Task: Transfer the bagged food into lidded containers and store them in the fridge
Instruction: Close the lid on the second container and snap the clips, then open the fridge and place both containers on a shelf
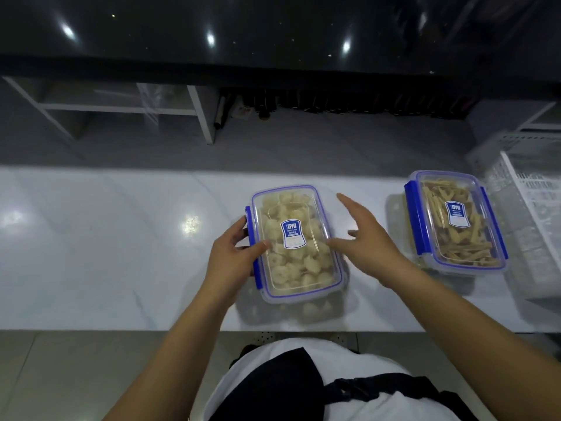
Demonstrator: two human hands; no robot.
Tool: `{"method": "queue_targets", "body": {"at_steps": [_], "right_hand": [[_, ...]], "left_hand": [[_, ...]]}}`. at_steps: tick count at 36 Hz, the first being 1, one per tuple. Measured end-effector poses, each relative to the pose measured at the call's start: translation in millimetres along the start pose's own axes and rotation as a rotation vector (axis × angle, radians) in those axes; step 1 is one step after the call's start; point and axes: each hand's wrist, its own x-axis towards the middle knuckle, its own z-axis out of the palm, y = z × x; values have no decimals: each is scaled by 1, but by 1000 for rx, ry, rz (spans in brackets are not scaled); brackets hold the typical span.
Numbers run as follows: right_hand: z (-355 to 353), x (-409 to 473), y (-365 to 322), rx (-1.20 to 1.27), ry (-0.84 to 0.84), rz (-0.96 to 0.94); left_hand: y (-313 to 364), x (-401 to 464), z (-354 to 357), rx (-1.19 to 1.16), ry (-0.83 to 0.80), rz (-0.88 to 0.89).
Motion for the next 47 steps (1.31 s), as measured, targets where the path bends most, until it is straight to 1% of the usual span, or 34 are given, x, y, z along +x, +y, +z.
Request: {"method": "queue_targets", "body": {"at_steps": [3,4,6,10,13,15,17,22,26,28,32,35,40,44,47], "right_hand": [[0,9,7,311,-147,296],[1,11,10,399,-189,354],[5,13,16,457,-197,402],[5,12,20,494,-117,377],[11,7,21,479,26,318],[16,4,23,422,81,262],[18,1,23,415,108,250],[18,-3,18,505,111,267],[27,-14,18,578,141,281],[27,-20,19,583,135,309],[26,-34,24,575,33,370],[34,-56,33,641,5,401],[46,-105,50,889,69,428],[43,-149,67,1116,143,375],[38,-186,78,1192,235,340]], "left_hand": [[2,4,0,63,-41,5],[3,5,1,79,-55,7],[4,7,2,87,-63,-8],[3,11,0,74,-48,-57],[1,8,1,69,-65,-71],[-1,7,2,69,-60,-72],[0,6,2,70,-69,-74],[4,4,-2,90,-128,-87],[1,-2,-8,149,-239,-137],[-5,-9,-12,142,-292,-155],[-12,-18,-26,81,-339,-221],[-12,-16,-37,81,-442,-278],[-8,-12,-38,141,-631,-297],[-1,-19,-23,183,-772,-270],[3,-31,-4,211,-894,-242]]}}
